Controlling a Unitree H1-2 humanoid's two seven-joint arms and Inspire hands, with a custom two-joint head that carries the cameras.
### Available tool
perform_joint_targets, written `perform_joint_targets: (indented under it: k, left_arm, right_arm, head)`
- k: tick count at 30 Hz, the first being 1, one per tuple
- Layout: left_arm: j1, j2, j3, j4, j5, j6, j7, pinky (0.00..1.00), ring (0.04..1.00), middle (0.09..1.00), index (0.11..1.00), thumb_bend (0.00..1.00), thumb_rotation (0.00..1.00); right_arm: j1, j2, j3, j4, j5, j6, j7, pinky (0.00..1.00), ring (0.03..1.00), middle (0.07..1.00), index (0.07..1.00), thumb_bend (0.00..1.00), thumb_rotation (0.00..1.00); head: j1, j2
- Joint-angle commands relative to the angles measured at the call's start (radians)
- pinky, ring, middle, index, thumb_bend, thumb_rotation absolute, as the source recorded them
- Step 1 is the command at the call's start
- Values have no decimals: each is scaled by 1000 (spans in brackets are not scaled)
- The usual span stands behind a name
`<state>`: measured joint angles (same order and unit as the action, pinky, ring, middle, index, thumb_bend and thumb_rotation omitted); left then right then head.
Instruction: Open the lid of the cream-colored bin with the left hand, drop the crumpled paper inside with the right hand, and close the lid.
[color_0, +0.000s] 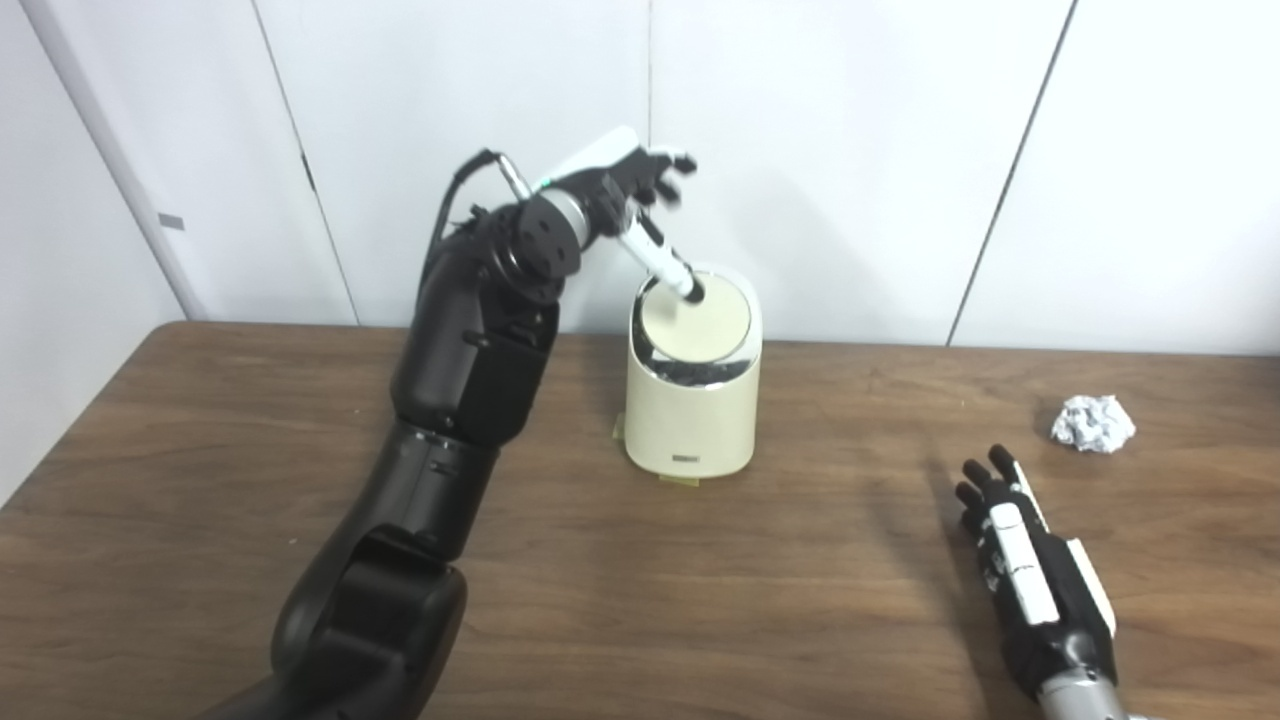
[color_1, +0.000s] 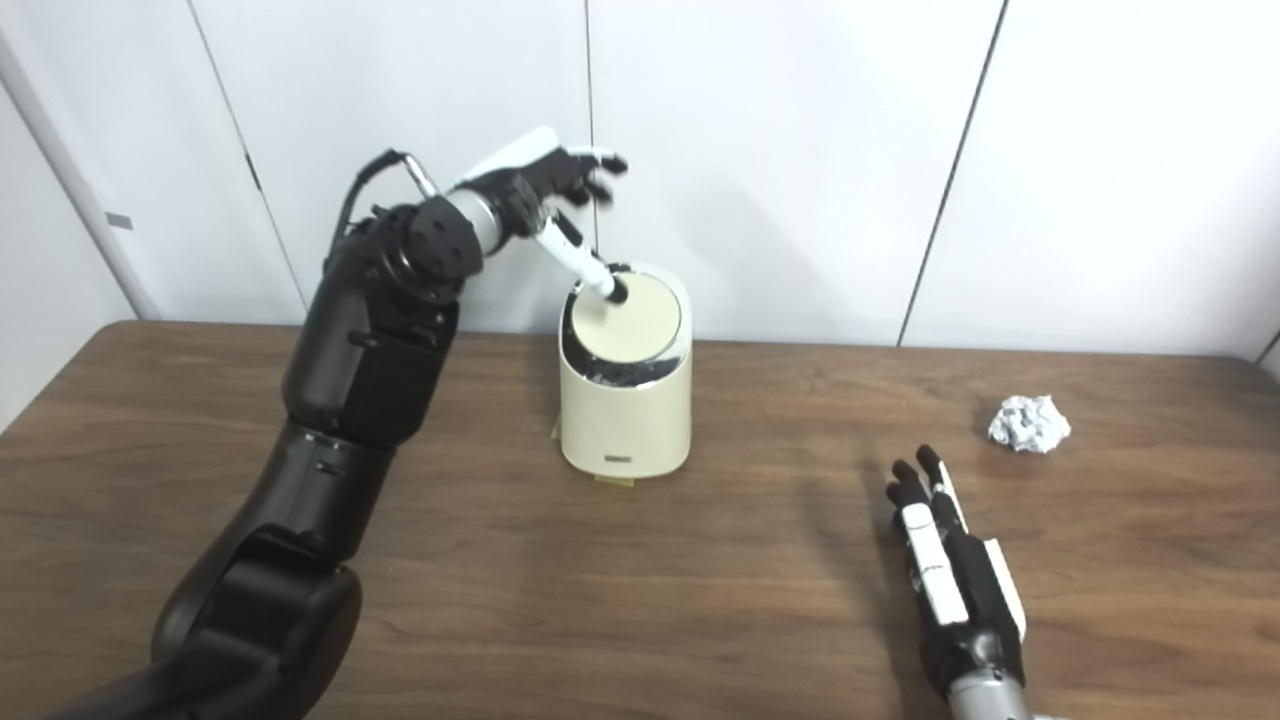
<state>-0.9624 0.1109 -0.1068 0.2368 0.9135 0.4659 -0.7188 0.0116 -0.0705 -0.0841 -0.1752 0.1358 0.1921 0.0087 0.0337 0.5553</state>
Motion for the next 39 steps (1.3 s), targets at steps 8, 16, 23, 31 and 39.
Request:
perform_joint_targets:
  k: [8,16,23,31,39]
  left_arm:
    - [-61,66,-114,-23,3,2,57,904,997,999,940,909,26]
    - [-37,91,-155,-11,-41,-2,118,963,1000,993,926,891,28]
    - [-30,115,-199,-2,-62,-11,150,998,1000,999,932,874,44]
    - [-27,128,-220,16,-94,-11,177,982,1000,995,933,879,62]
    - [-7,136,-240,37,-111,-50,232,932,976,961,922,895,154]
  right_arm:
    - [-11,4,1,-30,7,12,4,1000,954,962,1000,591,790]
    - [-11,12,-1,-42,6,24,-1,1000,946,956,1000,572,783]
    - [-8,9,10,-54,-15,26,-3,1000,951,955,1000,583,794]
    - [-12,17,10,-56,-18,35,-8,1000,950,951,1000,581,790]
    - [-18,27,14,-52,-32,33,-14,996,946,952,1000,584,798]
  head:
    - [-2,10]
    - [-11,16]
    - [-16,18]
    - [-21,20]
    - [-31,20]
